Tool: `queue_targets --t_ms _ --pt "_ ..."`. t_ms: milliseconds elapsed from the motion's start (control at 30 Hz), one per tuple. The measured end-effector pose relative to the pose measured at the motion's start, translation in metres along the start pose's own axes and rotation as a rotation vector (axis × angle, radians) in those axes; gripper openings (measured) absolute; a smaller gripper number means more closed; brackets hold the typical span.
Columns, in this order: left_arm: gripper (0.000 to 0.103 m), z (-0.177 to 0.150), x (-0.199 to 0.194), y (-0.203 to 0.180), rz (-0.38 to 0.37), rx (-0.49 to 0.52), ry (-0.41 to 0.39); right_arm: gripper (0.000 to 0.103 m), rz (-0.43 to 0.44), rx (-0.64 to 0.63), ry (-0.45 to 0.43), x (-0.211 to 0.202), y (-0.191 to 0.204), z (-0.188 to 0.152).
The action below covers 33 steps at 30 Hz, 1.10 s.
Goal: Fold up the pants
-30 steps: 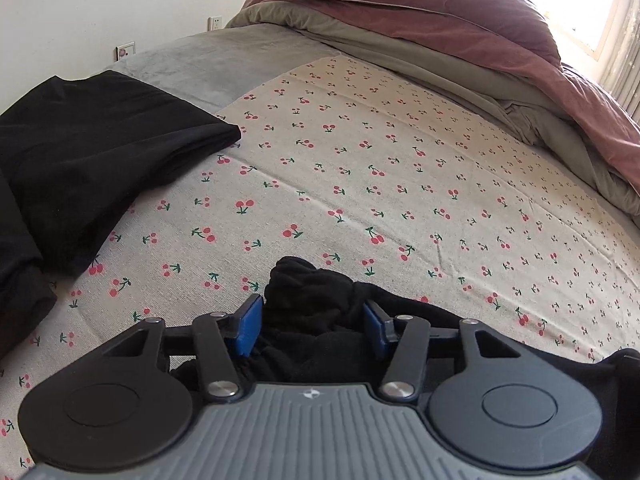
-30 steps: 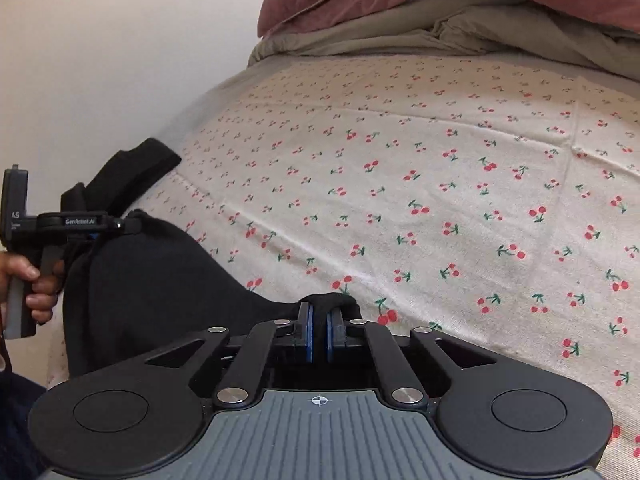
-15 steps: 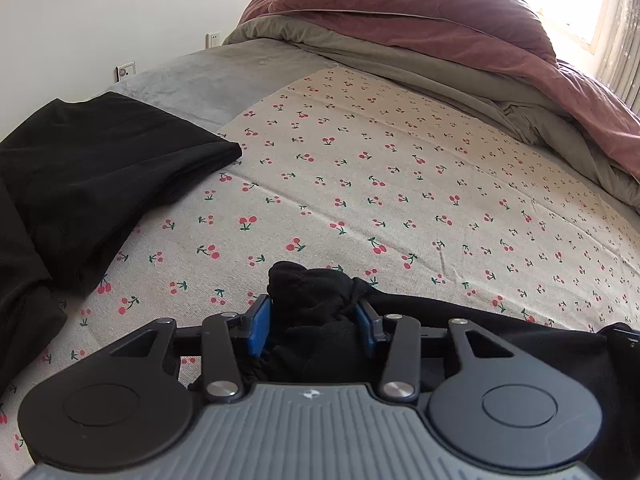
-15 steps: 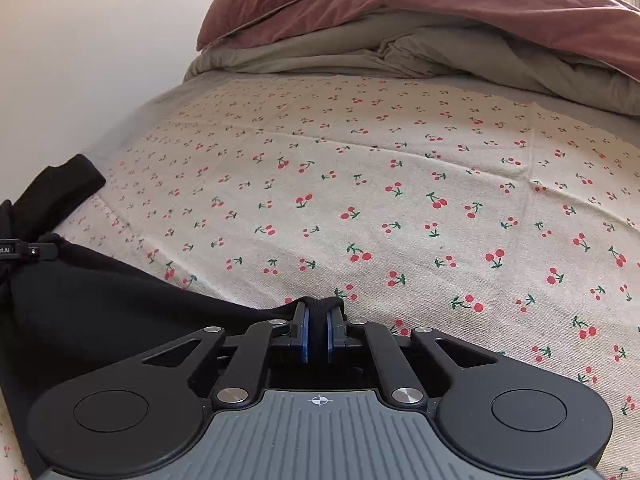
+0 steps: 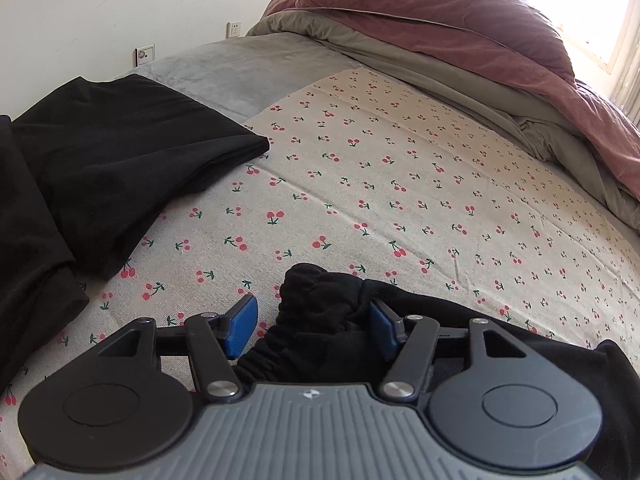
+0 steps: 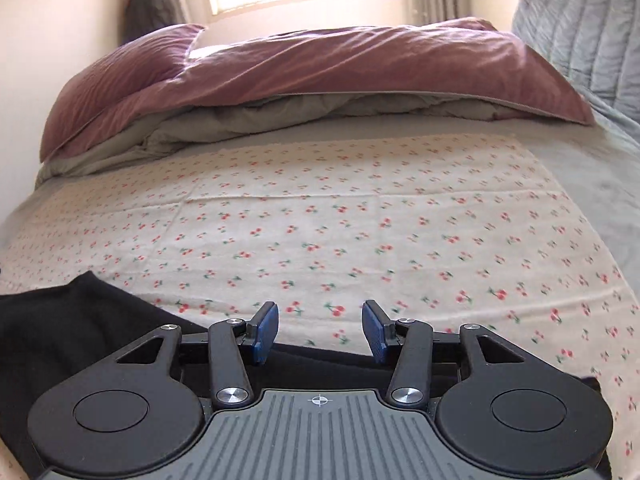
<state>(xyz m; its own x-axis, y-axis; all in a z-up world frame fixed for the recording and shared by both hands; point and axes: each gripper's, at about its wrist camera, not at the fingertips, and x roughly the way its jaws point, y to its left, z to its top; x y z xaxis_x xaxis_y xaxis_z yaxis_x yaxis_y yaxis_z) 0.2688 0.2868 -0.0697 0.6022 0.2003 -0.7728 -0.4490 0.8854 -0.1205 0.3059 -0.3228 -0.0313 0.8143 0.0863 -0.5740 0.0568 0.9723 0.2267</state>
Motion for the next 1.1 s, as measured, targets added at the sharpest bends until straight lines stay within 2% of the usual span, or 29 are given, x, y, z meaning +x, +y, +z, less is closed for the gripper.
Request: queue_targets --t_ms 33,67,100,167,233,300,333,400,467,500,567,633,700,733,767,833,900,1000,1100 --pt "0.067 0.001 -0.003 0.000 -0.003 -0.001 -0.005 0.046 -0.057 0.010 0.013 -0.003 -0.014 -0.003" --pt "0.073 0.002 -0.007 -0.001 0.002 0.004 -0.013 0.046 -0.137 -0.032 0.014 -0.007 -0.023 -0.006" --pt "0.075 0.002 -0.011 -0.002 0.009 0.011 -0.026 0.046 -0.179 -0.067 0.012 -0.009 -0.030 -0.010" --pt "0.081 0.003 -0.021 -0.002 0.021 0.010 -0.077 0.046 -0.205 -0.081 0.032 -0.009 -0.046 -0.017" --pt "0.081 0.003 -0.028 -0.001 -0.009 -0.025 -0.111 0.046 -0.264 -0.075 0.029 -0.013 -0.060 -0.021" --pt "0.081 0.000 -0.032 -0.006 -0.101 -0.059 -0.127 0.046 -0.339 -0.042 0.009 -0.017 -0.074 -0.022" --pt "0.081 -0.001 -0.031 -0.012 -0.147 -0.045 -0.120 0.046 -0.339 -0.023 0.002 -0.019 -0.082 -0.024" --pt "0.081 -0.008 -0.028 -0.037 -0.252 0.040 -0.084 0.046 -0.292 -0.004 0.042 -0.014 -0.094 -0.029" --pt "0.081 -0.020 -0.023 -0.065 -0.289 0.129 -0.043 0.046 -0.262 -0.050 0.126 0.000 -0.094 -0.038" --pt "0.081 -0.027 -0.020 -0.077 -0.295 0.166 -0.023 0.046 -0.284 -0.096 0.148 0.006 -0.090 -0.042" --pt "0.081 -0.039 -0.013 -0.098 -0.281 0.238 0.001 0.047 -0.316 -0.137 0.149 0.007 -0.087 -0.044" --pt "0.081 -0.049 -0.006 -0.114 -0.227 0.313 0.011 0.055 -0.340 -0.090 0.131 0.000 -0.094 -0.041" --pt "0.081 -0.055 0.001 -0.122 -0.168 0.356 0.011 0.056 -0.374 -0.048 0.119 -0.005 -0.104 -0.040" --pt "0.081 -0.057 0.004 -0.124 -0.155 0.361 0.007 0.051 -0.349 -0.028 0.129 -0.004 -0.109 -0.042" --pt "0.081 -0.057 0.006 -0.124 -0.146 0.352 0.005 0.034 -0.301 -0.002 0.155 -0.001 -0.114 -0.045" --pt "0.081 -0.057 0.006 -0.124 -0.131 0.341 0.005 0.030 -0.294 -0.024 0.169 0.004 -0.113 -0.047" --pt "0.081 -0.058 0.006 -0.124 -0.123 0.339 0.002 0.025 -0.312 0.002 0.127 -0.003 -0.111 -0.041" --pt "0.080 -0.058 0.004 -0.124 -0.115 0.336 -0.002 0.025 -0.348 0.044 0.023 -0.019 -0.108 -0.027" --pt "0.080 -0.059 0.006 -0.123 -0.113 0.341 -0.006 0.025 -0.377 0.026 0.030 -0.013 -0.106 -0.024"
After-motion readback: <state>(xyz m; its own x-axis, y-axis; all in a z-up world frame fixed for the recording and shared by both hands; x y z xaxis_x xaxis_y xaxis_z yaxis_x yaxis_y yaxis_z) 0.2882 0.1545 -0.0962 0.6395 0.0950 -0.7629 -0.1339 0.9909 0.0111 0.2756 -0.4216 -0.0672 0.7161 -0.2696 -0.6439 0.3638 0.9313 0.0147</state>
